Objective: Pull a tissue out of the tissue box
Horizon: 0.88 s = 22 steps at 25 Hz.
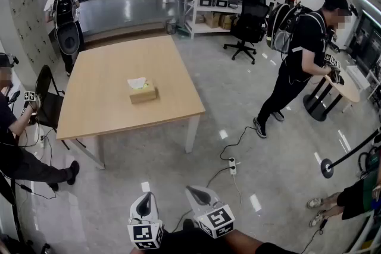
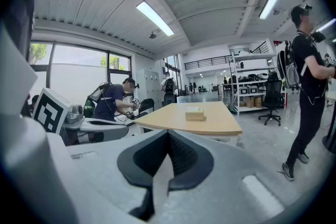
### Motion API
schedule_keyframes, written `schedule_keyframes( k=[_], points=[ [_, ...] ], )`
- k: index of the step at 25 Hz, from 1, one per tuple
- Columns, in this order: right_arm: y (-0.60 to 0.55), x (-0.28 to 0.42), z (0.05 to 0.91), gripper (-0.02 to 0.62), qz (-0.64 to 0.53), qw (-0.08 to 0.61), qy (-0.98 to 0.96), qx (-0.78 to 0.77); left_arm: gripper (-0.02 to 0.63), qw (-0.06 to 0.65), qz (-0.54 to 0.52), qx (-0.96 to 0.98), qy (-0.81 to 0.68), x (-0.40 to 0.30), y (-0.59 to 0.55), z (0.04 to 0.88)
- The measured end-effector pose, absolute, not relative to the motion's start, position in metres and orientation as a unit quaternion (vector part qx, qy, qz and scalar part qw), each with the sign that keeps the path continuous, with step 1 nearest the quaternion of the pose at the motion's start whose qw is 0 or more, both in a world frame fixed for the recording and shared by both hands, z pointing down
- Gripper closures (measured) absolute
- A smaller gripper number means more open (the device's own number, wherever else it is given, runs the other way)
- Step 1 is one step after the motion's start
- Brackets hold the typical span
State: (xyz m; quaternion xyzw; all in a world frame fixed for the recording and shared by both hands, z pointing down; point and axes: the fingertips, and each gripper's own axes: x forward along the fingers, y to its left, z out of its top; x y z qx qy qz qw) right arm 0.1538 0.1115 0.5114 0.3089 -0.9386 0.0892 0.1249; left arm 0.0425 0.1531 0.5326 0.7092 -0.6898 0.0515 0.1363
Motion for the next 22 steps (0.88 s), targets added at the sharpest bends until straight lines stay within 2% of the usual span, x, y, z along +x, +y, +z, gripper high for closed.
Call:
schedule_keyframes(
  k=[18,22],
  points=[
    [0.099,0.146,0.513,0.606,0.093,0.12,-0.935,0.321,0.588,0.135,0.046,0.712,-0.687,0.037,0.14,0.532],
    [0.101,0.141,0.515,0.606,0.124,0.103,-0.937,0.309,0.588,0.139,0.04,0.712,-0.687,0.035,0.136,0.533]
  ],
)
